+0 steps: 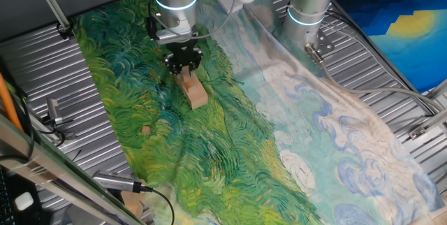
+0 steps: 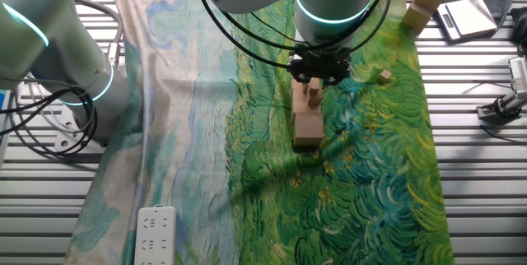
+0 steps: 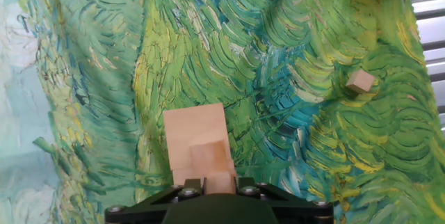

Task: Stack the blocks into a pyramid shape

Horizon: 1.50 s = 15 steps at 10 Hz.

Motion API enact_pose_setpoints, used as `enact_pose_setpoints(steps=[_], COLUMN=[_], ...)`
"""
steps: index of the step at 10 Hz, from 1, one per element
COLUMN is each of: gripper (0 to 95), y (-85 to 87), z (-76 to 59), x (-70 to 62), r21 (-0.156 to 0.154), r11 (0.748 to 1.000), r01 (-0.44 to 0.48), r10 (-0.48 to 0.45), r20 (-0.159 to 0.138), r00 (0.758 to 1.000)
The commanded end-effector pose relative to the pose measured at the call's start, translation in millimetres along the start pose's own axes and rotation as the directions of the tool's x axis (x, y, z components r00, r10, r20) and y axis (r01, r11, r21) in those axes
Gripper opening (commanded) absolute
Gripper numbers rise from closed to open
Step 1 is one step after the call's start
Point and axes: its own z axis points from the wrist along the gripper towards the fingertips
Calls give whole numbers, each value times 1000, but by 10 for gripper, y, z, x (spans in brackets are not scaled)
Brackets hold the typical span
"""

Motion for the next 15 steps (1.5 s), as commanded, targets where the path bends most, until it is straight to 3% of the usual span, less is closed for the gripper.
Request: enact_pose_setpoints(steps=[1, 2, 3, 6, 8, 9, 12, 14, 15], gripper=[380, 380, 570, 570, 190, 0, 0, 0, 0], y=[27, 36, 17, -190, -342, -405, -574, -645, -711], z=[-33, -59, -75, -231, -310, -340, -331, -258, -180], x=[15, 17, 13, -28, -94, -125, -230, -245, -233], r21=[-24, -25, -22, -16, -9, -4, 1, 5, 3], r11=[999, 999, 999, 1000, 999, 998, 998, 998, 998], r01=[-23, -32, -36, -23, -44, -62, -60, -59, -56], r10=[23, 32, 36, 23, 43, 62, 59, 59, 56], r20=[12, 11, 8, -10, -32, -58, -97, -126, -125], r00=[1000, 999, 999, 1000, 999, 996, 994, 990, 991])
